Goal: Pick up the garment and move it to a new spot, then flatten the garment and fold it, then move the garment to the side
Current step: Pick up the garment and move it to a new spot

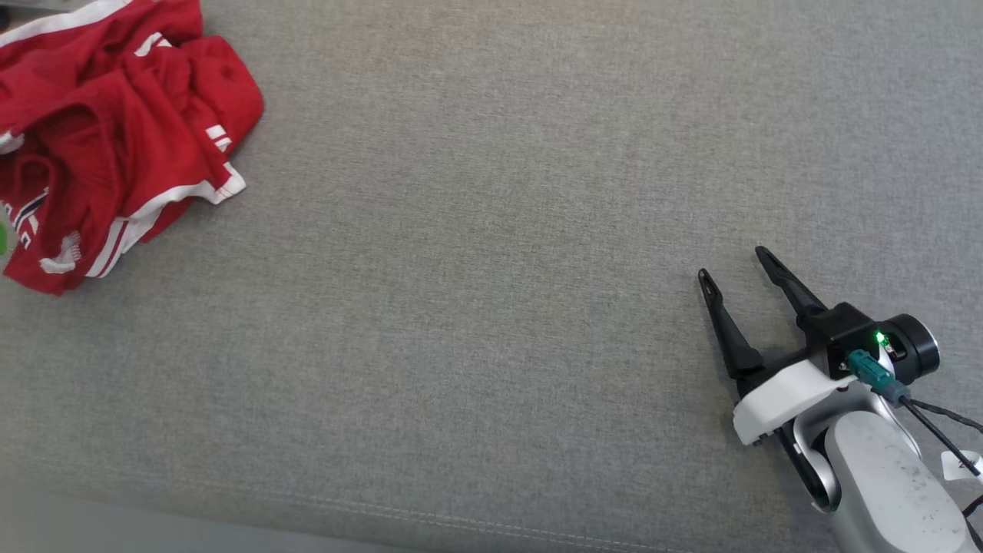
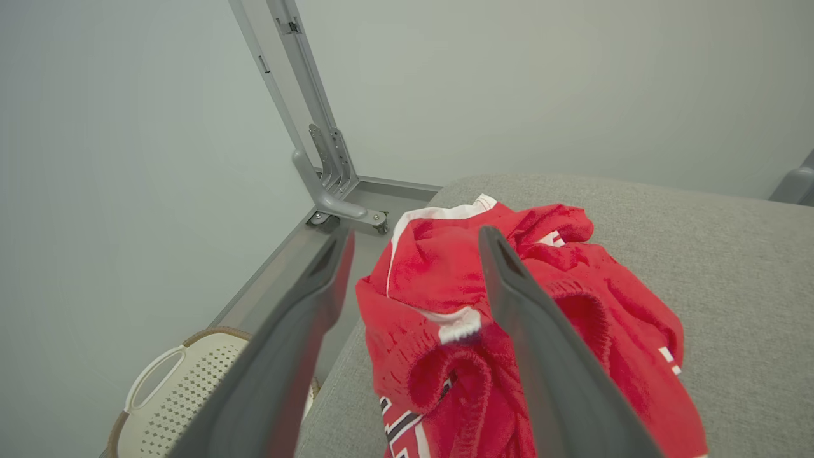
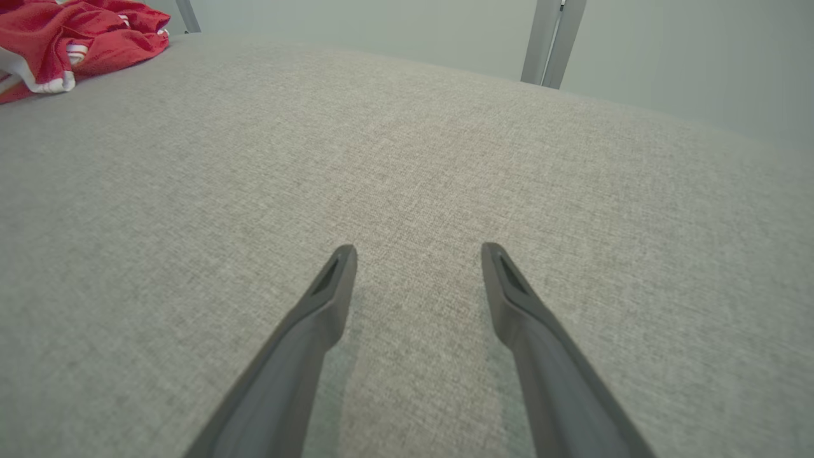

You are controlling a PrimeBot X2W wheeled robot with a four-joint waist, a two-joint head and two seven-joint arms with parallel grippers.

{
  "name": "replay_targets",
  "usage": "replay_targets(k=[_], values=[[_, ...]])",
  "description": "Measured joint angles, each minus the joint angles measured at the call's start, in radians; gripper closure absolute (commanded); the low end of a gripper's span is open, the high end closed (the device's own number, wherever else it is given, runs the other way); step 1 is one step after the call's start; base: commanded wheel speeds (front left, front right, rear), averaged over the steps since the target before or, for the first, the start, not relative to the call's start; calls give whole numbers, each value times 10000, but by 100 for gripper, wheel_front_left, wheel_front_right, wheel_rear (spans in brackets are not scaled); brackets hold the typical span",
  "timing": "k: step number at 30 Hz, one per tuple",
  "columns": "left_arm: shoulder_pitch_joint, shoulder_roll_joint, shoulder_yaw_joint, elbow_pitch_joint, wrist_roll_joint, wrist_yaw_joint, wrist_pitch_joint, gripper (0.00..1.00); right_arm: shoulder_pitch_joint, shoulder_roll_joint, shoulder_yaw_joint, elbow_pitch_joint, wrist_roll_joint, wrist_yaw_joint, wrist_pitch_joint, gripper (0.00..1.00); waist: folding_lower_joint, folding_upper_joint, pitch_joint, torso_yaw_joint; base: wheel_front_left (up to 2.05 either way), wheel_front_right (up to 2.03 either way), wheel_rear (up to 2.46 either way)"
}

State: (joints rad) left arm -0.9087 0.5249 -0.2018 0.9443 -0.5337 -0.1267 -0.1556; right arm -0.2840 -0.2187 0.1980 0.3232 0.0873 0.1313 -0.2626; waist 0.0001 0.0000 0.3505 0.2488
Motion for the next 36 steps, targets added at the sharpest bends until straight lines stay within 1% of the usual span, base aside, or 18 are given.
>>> replay_targets(k=[2,4,8,11,14,15,16,20,22,25,27,31,34,36], values=[[-154,-2,121,372,-203,4,69,0,-74,-50,-42,-33,0,0,0,0,0,0,204,-178,0,0,0],[-305,-46,280,756,-353,125,123,0,-104,-130,-82,-75,2,0,0,0,0,0,412,-333,0,0,0],[-384,-102,671,1636,-713,677,125,0,-215,-228,-56,-184,23,0,-2,0,0,0,785,-598,0,0,0],[-442,-167,769,2182,-828,1160,194,0,-279,-293,-44,-268,63,4,-33,0,0,0,1005,-762,0,0,0],[-462,-255,765,2443,-832,1197,71,0,-305,-316,-63,-322,63,6,-35,0,0,0,1158,-868,0,0,0],[-480,-309,755,2508,-832,1189,31,56,-310,-316,-77,-326,63,6,-40,0,0,0,1186,-884,0,0,0],[-495,-362,738,2554,-832,1174,-71,100,-314,-314,-82,-320,61,6,-46,0,0,0,1190,-886,0,0,0],[-541,-395,616,2702,-807,932,-328,100,-331,-259,-56,-190,59,4,-42,0,0,0,1044,-855,0,0,0],[-588,-314,397,2685,-587,825,-566,100,-331,-171,2,-98,65,0,-33,0,-1,0,915,-836,0,0,0],[-984,-54,77,2284,-144,713,-894,100,-324,-10,77,2,98,2,-29,0,0,0,689,-823,0,0,0],[-1349,36,-96,1829,105,550,-1018,100,-276,136,98,82,140,4,-29,0,-1,0,514,-821,0,0,0],[-1832,75,-309,1172,462,385,-1058,100,-165,424,100,176,232,4,-27,0,-1,0,118,-860,0,0,0],[-1982,222,-387,1200,527,303,-1066,100,19,627,4,247,293,4,-17,0,-1,0,-252,-963,0,0,0],[-1963,190,-456,1329,522,272,-1062,100,171,669,-82,270,305,4,-17,0,-1,0,-391,-1039,0,0,0]])
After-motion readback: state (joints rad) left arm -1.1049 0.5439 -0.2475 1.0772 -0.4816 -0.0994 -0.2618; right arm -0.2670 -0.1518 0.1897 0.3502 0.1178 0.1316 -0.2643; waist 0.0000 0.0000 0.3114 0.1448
